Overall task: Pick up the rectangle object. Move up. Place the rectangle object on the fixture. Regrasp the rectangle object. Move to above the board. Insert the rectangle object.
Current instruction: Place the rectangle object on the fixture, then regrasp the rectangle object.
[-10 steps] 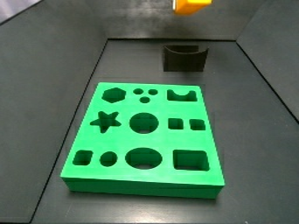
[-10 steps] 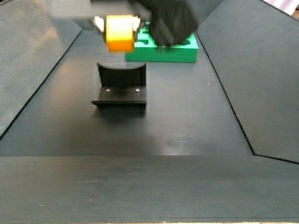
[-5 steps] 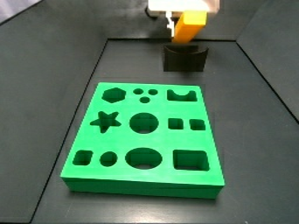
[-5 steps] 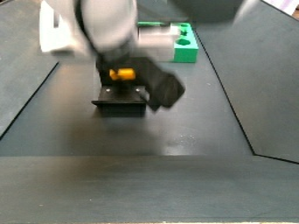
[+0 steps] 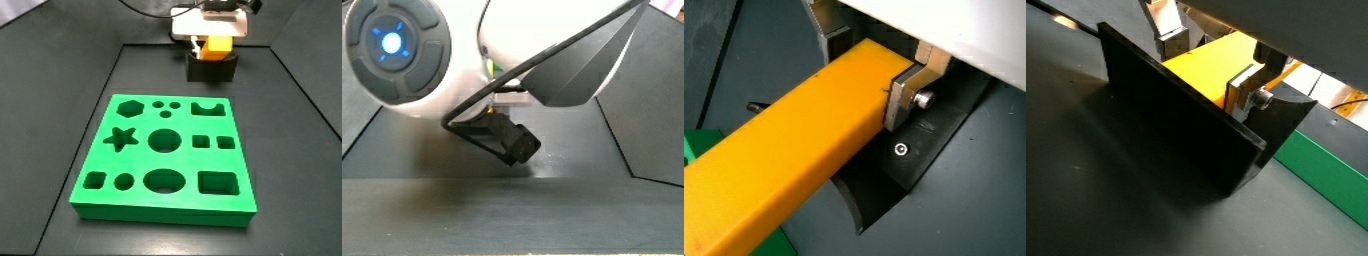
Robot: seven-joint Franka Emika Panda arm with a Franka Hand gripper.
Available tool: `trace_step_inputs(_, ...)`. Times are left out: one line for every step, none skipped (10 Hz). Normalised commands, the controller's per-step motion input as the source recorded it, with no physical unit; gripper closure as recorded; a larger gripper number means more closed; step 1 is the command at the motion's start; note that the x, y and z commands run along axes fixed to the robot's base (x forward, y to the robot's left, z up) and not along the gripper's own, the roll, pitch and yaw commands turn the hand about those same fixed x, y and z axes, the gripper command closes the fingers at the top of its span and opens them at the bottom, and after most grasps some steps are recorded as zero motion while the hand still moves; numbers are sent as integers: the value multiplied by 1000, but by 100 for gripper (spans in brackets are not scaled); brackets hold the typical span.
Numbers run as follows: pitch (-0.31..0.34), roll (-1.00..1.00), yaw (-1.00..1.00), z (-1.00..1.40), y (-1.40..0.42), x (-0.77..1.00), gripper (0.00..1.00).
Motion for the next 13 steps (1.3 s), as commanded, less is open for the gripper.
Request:
trace_step_inputs(-7,-111,-64,-510,60,83,100)
trace_step_inputs(-7,-109,-61,-510,55,76,100)
trace_step_inputs(0,0,0,-167,-500,0,100)
trace_step_inputs(0,0,0,0,0,0,0)
trace_step_inputs(-33,-15,41,1000,0,0,0)
trace_step_inputs(-34,-5,44,1000,1,-3,0)
trace_step_inputs(-19,20,54,1000,-6,-23,0)
trace_step_inputs(-6,37,57,1000,-11,-32,0)
trace_step_inputs(7,44,57,1000,-10,-38,0)
trace_step_inputs(36,48,54,898,-6,-41,0)
trace_step_inputs(62,49,39,660,-3,-35,0)
trace_step_inputs(78,50,25,481,0,-31,0)
trace_step_inputs(89,48,12,301,2,-29,0)
